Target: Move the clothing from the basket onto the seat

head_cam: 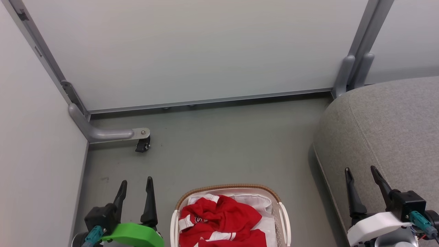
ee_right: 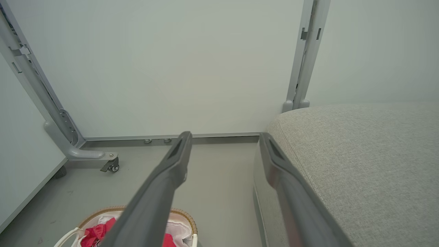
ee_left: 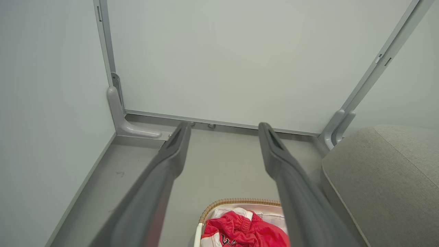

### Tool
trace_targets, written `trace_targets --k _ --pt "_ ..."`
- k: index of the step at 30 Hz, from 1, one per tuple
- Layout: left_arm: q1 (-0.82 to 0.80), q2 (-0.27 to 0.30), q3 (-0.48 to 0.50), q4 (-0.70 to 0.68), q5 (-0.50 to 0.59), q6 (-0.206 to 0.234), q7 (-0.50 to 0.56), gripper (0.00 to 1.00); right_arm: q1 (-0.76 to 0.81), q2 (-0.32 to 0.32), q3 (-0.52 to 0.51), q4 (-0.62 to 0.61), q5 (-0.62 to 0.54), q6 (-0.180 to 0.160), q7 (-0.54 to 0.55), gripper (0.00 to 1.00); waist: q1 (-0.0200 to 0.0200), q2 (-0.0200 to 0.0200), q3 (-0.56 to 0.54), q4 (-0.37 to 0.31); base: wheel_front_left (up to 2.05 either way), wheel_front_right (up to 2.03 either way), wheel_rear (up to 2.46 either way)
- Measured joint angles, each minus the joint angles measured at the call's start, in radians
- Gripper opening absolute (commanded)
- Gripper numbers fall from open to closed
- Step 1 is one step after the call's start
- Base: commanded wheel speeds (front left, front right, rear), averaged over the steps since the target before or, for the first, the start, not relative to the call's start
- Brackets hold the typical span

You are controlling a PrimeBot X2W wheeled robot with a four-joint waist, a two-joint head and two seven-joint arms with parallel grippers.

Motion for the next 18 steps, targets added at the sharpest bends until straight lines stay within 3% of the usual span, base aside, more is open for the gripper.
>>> trace_targets --k 11,18 --pt "-0.011 0.0 -0.021 -0.006 0.007 0.001 0.0 1.0 -0.007 0.0 0.002 -0.017 -0.002 0.0 0.0 1.0 0.0 0.0 0.027 -0.007 0.0 0.0 0.0" --pt "-0.124 0.001 -0.078 0.001 0.021 -0.007 0.0 1.0 -0.093 0.0 0.008 -0.049 -0.02 0.0 0.0 1.0 0.0 0.0 0.109 -0.022 0.0 0.0 0.0"
